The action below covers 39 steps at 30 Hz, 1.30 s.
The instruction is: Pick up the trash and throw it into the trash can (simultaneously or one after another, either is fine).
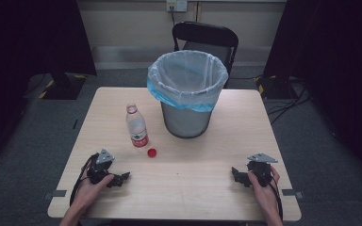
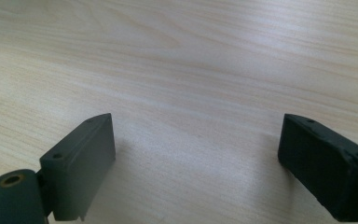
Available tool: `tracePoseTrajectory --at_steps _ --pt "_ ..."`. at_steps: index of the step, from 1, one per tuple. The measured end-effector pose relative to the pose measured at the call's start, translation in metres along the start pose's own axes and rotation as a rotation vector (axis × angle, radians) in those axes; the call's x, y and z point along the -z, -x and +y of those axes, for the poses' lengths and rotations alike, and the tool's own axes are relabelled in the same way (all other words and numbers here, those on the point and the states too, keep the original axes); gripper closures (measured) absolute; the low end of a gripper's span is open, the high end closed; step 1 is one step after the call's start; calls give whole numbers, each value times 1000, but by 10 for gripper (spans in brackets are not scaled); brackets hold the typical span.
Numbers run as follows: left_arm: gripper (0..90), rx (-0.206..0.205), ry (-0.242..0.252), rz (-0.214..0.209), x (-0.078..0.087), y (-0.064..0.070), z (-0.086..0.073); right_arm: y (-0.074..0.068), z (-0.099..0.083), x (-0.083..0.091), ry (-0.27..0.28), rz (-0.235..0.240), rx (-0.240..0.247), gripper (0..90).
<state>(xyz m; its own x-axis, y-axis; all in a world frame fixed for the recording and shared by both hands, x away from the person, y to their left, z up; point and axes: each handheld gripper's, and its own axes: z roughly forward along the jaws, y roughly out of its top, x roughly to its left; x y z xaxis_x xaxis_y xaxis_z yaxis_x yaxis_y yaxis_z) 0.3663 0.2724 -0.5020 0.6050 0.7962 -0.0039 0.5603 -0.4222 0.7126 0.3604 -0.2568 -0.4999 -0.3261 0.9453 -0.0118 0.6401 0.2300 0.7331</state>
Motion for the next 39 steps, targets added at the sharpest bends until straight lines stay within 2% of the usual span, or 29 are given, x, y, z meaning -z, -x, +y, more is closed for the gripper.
tracePoseTrajectory --at_steps 7,10,14,16,21,22,24,26,29,30,31,33,34,37,39 --pt "7 -10 -5 -5 1 -1 0 0 0 0 0 -1 0 104" --pt "20 5 -19 3 2 0 2 0 0 0 0 -1 0 104" --pt "89 23 -10 6 5 -2 2 0 0 0 0 2 0 103" --pt "174 24 0 8 6 -2 2 0 0 0 0 2 1 103" --pt "159 34 5 6 7 -3 1 0 0 0 1 0 2 103" --pt "159 62 21 -24 8 -2 2 0 0 0 1 0 2 103" --pt "163 64 20 -33 9 -2 3 0 0 0 1 0 3 103" --pt "180 58 22 -36 11 -2 4 0 0 0 1 0 2 103" --pt "180 35 48 -34 19 -1 10 0 0 0 1 -1 3 103" --pt "180 41 58 -34 20 -1 12 0 0 0 1 -1 3 103" --pt "180 28 59 -34 21 -2 14 0 0 0 1 -1 2 103" --pt "185 27 66 -35 22 -2 15 0 0 0 1 -1 2 103" --pt "187 18 82 -39 22 -2 18 0 0 0 1 -1 3 103" --pt "190 28 107 -43 23 -4 21 0 0 0 1 -1 3 103" --pt "189 24 101 -46 21 -7 24 0 0 0 1 -1 3 103"
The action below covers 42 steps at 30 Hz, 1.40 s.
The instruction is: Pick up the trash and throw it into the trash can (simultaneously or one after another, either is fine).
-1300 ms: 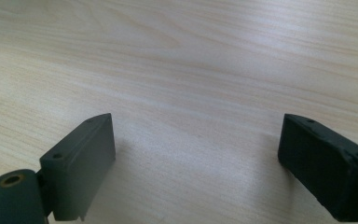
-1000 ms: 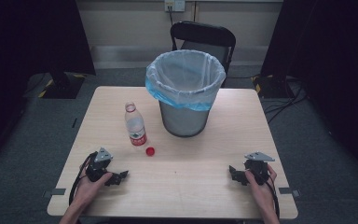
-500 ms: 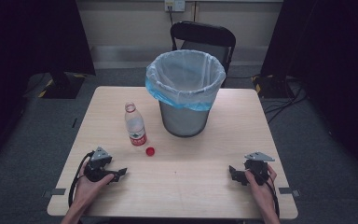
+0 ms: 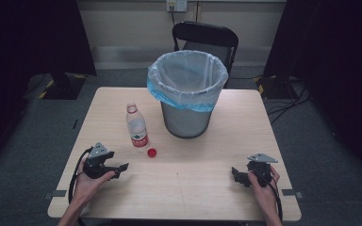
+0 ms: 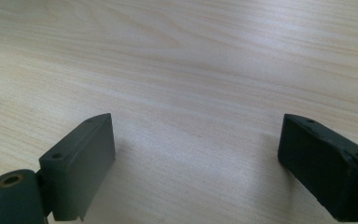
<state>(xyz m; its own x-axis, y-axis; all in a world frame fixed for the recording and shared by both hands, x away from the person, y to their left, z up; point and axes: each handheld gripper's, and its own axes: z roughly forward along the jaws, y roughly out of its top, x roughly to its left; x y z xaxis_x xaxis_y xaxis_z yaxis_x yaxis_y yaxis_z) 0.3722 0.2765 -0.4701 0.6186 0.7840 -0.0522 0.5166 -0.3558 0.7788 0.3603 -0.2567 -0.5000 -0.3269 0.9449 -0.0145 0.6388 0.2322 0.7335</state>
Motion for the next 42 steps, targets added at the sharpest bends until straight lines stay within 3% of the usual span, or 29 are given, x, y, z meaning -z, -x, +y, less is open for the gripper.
tracePoseTrajectory --at_steps 6,7,11,15,19,21,24,26,28,33,42 --pt "180 8 -1 -32 -7 -4 10 0 0 0 0 0 0 103" --pt "180 35 10 -71 -10 -7 14 0 0 0 0 0 0 103" --pt "181 41 21 -63 -16 -9 19 0 0 0 0 0 0 103" --pt "175 36 14 -90 -24 -9 28 0 0 0 0 0 0 103" --pt "170 14 7 -83 -28 -10 35 0 0 0 0 0 0 103" --pt "170 11 36 -81 -30 -10 44 0 0 0 0 0 0 103" --pt "168 6 38 -87 -33 -11 52 0 0 0 0 0 0 103" --pt "168 -3 56 -56 -37 -11 59 0 0 0 0 1 0 103" --pt "168 -4 54 -63 -40 -12 62 0 0 0 0 1 0 103" --pt "164 -51 69 -60 -53 -10 71 0 0 0 0 1 0 103" --pt "163 -20 120 -70 -68 -16 69 0 0 0 0 1 1 103"
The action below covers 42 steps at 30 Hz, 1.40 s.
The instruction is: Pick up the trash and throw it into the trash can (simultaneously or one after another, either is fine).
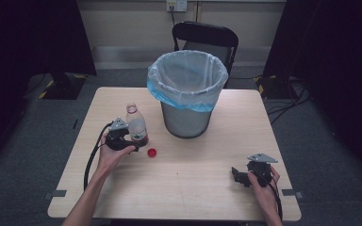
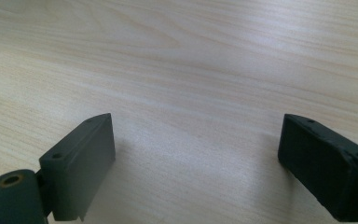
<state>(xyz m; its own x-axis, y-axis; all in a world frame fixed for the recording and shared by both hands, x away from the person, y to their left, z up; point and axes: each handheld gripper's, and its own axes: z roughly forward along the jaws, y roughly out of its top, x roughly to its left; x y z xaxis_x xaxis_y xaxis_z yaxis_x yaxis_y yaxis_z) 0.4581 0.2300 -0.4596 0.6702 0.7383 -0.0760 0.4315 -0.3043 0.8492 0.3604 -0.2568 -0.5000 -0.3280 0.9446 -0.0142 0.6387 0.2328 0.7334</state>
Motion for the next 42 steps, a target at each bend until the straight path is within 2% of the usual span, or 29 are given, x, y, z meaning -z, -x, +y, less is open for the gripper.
tracePoseTrajectory --at_steps 4,7,10,12,18,27,33,42 --pt "163 -1 14 -15 -4 0 -1 0 0 0 0 0 -1 103" --pt "165 -4 13 -3 -8 2 -1 0 0 0 1 0 0 103" --pt "198 -8 18 11 -10 2 0 0 0 0 1 0 0 103" --pt "250 -3 19 14 -12 3 -1 0 0 0 1 -1 0 103" --pt "277 7 28 23 -13 3 1 0 0 0 0 -1 -1 103" --pt "279 33 50 1 -6 3 3 0 0 0 1 0 0 103" --pt "281 44 77 16 4 4 8 0 0 0 0 -1 -1 103" --pt "284 40 90 -28 13 4 13 0 0 0 1 -1 0 103"
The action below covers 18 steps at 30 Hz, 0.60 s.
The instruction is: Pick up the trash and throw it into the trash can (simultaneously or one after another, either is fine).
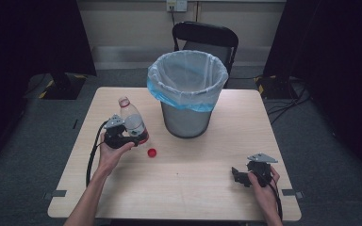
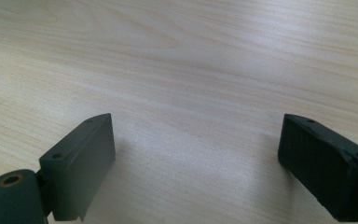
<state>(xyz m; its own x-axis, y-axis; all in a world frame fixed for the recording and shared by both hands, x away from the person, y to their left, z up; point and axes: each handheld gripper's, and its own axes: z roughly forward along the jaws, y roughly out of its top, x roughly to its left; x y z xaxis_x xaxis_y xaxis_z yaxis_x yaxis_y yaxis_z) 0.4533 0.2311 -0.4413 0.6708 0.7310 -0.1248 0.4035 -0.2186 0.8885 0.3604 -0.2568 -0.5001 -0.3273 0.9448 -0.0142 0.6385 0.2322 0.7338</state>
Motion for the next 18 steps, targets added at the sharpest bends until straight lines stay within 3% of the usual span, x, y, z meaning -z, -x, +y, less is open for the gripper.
tracePoseTrajectory --at_steps 3,18 --pt "284 -29 -1 -7 3 3 6 0 0 0 0 0 0 103" --pt "286 -36 85 -36 25 6 39 0 0 0 0 0 -1 103"
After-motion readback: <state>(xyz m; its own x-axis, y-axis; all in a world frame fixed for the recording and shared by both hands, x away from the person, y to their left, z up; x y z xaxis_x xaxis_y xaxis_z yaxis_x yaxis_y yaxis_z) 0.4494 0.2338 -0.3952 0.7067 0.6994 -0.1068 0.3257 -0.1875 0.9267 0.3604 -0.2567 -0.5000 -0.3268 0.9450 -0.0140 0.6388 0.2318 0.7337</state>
